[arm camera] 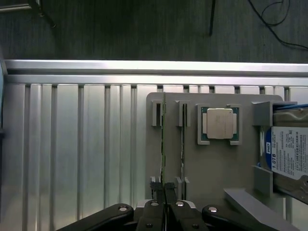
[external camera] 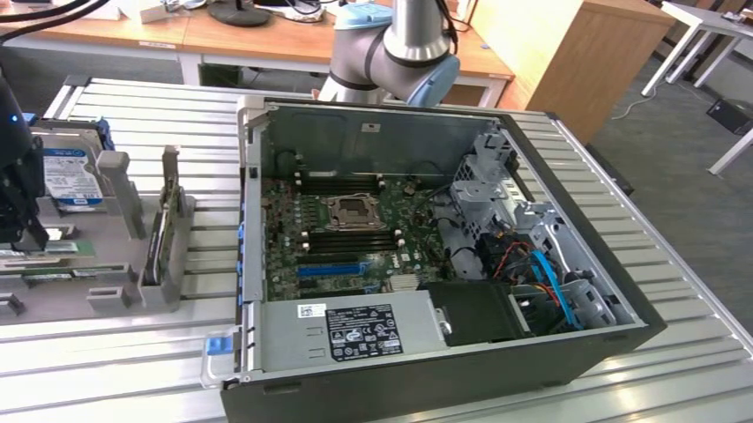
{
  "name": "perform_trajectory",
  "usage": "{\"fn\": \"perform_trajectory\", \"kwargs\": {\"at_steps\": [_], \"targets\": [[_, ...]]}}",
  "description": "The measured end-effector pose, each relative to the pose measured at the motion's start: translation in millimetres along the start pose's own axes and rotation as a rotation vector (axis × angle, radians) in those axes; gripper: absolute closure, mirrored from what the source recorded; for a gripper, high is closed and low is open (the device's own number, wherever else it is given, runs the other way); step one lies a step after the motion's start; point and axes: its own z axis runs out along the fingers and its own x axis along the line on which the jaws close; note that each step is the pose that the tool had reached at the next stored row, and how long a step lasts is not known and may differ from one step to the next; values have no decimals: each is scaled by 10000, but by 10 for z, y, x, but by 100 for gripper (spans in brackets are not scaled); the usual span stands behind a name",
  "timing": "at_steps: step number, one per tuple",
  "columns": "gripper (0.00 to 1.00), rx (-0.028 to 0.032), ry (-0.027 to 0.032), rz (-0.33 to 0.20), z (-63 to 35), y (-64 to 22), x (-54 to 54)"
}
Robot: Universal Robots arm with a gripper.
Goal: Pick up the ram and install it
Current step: 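Pick up the ram and move it above insertion slot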
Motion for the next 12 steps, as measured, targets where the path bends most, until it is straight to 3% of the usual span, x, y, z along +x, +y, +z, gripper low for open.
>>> {"fn": "perform_trajectory", "kwargs": {"at_steps": [12], "targets": [[88,0,0,-1,-278,12,-7]]}}
